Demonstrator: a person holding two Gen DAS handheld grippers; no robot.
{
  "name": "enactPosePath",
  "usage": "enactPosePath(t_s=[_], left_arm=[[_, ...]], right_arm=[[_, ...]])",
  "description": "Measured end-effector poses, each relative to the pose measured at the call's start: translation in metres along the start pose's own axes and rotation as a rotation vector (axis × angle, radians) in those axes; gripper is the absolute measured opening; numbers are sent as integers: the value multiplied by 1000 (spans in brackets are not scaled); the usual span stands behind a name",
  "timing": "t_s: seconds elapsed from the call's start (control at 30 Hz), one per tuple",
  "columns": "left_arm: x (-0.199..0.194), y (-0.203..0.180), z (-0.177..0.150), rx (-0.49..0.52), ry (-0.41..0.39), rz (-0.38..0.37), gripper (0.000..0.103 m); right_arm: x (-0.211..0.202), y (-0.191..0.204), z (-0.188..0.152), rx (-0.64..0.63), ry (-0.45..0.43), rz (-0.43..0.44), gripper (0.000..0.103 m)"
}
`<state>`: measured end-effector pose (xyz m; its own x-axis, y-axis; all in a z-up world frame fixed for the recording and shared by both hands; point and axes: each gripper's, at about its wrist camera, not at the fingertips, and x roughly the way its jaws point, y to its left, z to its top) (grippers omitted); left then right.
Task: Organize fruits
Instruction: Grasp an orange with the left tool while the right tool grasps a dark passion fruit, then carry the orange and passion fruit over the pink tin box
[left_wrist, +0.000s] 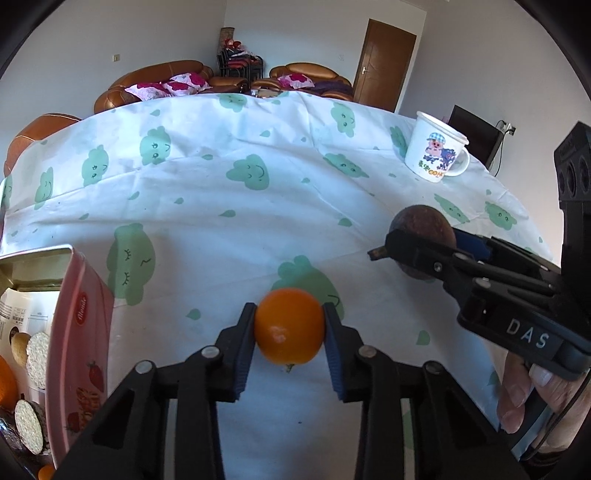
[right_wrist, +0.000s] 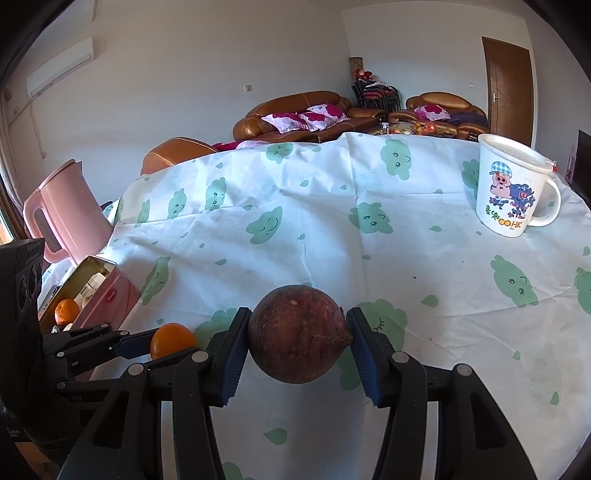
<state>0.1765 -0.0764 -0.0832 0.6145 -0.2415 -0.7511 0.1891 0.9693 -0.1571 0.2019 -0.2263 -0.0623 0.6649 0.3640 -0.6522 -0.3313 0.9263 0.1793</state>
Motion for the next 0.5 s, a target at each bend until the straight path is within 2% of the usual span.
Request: enactPosePath(t_s=[0.23, 0.5], left_arm=[[-14, 6, -1, -31, -70, -8, 36], [-30, 1, -2, -5, -164, 39, 36]], right_arm=[[-4, 1, -1, -13, -12, 42, 54], [-15, 8, -2, -47, -70, 49, 54]])
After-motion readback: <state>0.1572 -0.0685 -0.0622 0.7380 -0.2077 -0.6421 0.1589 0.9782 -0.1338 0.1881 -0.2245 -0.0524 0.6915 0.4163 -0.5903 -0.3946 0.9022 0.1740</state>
